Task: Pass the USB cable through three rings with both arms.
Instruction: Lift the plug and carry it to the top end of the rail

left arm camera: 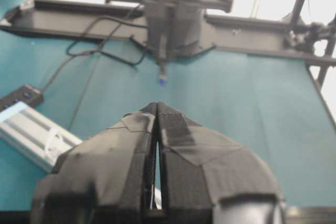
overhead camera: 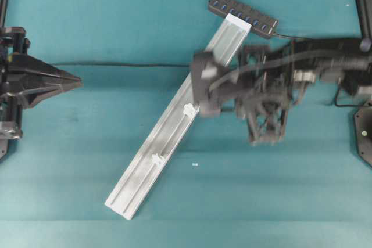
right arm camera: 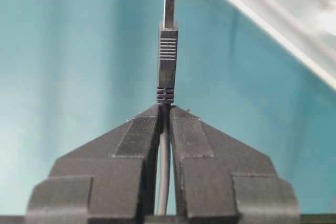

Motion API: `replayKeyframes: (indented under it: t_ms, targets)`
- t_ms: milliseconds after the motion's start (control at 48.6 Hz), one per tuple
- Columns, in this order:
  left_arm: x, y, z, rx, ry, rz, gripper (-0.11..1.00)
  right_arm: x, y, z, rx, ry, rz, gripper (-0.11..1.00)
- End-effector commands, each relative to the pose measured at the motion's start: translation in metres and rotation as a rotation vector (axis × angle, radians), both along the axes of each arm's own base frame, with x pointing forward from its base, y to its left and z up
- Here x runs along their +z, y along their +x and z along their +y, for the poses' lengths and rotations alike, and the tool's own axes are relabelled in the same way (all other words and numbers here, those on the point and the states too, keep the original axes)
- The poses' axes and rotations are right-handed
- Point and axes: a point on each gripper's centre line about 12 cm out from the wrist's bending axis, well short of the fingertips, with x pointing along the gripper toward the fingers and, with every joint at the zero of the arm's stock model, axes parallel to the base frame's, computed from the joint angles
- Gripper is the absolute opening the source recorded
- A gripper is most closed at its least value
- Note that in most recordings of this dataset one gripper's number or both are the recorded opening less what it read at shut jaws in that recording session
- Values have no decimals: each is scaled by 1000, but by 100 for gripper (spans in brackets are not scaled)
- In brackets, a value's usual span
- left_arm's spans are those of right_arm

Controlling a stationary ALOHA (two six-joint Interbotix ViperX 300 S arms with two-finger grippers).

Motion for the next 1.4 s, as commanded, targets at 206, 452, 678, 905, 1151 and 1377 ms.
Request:
replayKeyframes:
  t_ms: [206,452,678,905,1151,1377]
  targets:
    - [15,-3,-2,-13,-51,-46,17,22,-11,-38,42,-39,3,7]
    - [16,-3,-2,-13,-50,-51,36,17,-27,-90,26,-99,5,7]
    - [14,-2,-2,-13,-51,-45,61,6,-41,-137,73,-159,13,7]
    - [14,-1,-2,-13,-52,-42,84,-21,-42,-163,155,-180,47,7]
    - [15,-1,-2,-13,-52,-43,82,-44,-36,-193,211,-242,38,7]
    - [15,-1,-2,-13,-54,-45,81,-61,-27,-200,362,-295,51,7]
